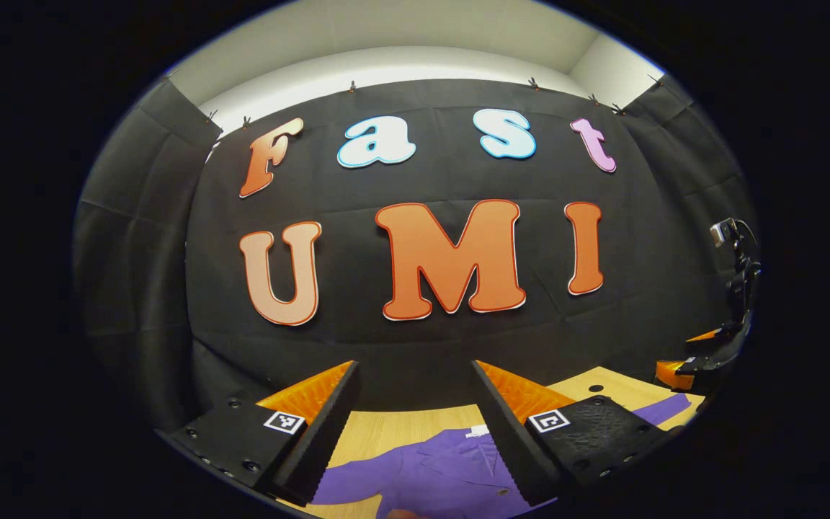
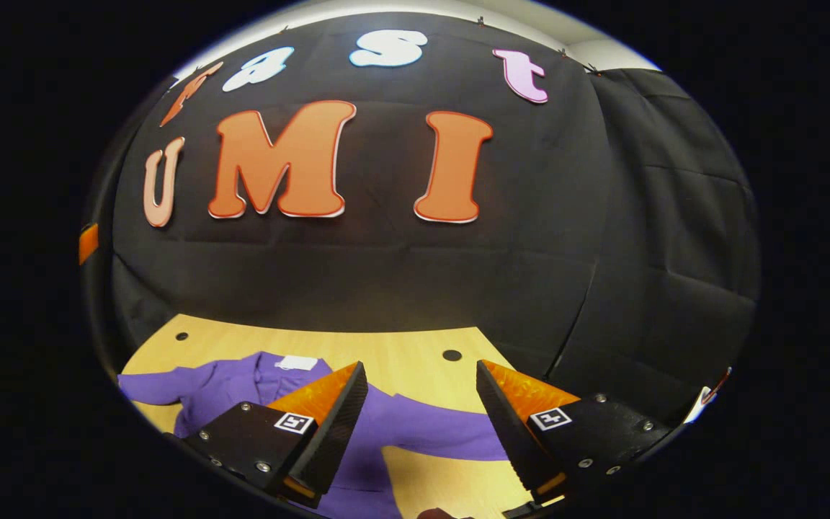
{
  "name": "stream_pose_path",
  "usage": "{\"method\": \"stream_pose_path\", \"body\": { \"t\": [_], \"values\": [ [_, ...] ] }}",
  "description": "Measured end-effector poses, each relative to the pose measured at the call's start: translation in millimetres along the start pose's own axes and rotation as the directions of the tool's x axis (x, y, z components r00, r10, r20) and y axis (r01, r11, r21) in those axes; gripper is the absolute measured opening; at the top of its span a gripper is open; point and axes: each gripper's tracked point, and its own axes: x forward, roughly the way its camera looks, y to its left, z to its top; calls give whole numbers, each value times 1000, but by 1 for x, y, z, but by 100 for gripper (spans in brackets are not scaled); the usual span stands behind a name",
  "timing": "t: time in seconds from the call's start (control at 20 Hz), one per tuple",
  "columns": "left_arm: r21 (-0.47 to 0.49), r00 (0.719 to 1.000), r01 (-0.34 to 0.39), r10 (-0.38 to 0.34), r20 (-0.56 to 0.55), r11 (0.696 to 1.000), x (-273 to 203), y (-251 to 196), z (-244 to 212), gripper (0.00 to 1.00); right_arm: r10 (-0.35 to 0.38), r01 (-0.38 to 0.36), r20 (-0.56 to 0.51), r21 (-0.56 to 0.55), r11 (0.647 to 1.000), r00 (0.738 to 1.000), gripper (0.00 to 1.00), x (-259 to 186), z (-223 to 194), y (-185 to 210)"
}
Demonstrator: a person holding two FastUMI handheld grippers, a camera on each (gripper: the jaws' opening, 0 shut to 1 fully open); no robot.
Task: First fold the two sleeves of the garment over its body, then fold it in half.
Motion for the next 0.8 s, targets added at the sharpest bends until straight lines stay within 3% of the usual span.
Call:
{"method": "stream_pose_path", "body": {
  "t": [0.25,0.5,0.65,0.8],
  "values": [
    [0,999,-25,25,-20,1000,-5,4,-4,96,-79,81,-109,10,997,991,93,21,-43,-48],
    [-13,994,-63,61,-92,998,-9,6,-27,97,-112,143,-273,97,985,955,93,38,-102,-92],
    [-5,990,-89,87,-114,996,-13,9,-33,98,-139,185,-394,82,979,909,94,46,-138,-122],
    [24,986,-97,100,-137,995,-18,4,-42,97,-120,189,-493,91,978,862,94,50,-162,-141]
  ]
}}
